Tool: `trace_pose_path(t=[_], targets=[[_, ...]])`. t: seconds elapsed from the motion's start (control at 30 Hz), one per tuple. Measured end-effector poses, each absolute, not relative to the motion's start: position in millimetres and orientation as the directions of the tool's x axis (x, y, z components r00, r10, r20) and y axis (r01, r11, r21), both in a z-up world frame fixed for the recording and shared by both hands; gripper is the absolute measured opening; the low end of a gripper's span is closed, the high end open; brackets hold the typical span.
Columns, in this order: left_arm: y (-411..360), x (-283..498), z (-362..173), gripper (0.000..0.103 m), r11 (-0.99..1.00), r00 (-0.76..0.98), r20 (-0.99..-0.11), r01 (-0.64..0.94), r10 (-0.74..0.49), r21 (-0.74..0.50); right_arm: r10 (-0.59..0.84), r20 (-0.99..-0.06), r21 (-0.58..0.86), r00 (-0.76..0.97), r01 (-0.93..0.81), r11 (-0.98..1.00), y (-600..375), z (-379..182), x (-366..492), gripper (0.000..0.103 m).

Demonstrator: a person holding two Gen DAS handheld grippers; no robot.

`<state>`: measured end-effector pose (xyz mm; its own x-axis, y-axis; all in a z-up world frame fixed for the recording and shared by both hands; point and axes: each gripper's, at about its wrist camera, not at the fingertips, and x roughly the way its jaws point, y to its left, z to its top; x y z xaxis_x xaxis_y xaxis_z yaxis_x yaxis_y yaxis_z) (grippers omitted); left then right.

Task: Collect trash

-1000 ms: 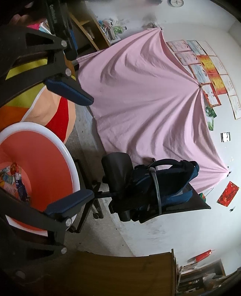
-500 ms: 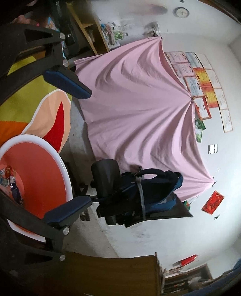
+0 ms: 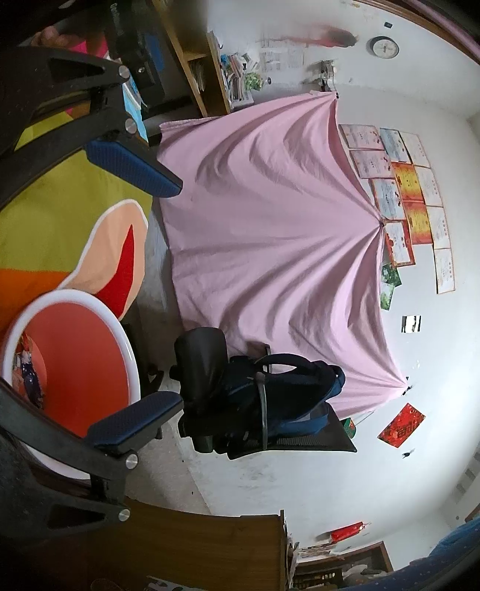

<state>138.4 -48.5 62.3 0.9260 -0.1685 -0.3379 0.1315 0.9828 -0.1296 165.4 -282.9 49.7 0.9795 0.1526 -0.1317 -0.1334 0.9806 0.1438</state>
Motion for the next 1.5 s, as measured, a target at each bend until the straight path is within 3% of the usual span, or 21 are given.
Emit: trace_pose_path(t=[0.67,1.5], targets=[[-9.4,40.8,41.2,0.101,0.986,0.950,-0.301,0.036,-0.084,-0.163,0.182,-0.134,0.100,0.974,-0.170,0.980,-240.8,41.7,76.0,0.103],[-7.5,-27.6,7.3,0.101,0.998,0.962,-0.274,-0.021,0.005,-0.057,0.204,-0.192,0.082,0.960,-0.191,0.978,-221.3,3.6,0.9,0.103]])
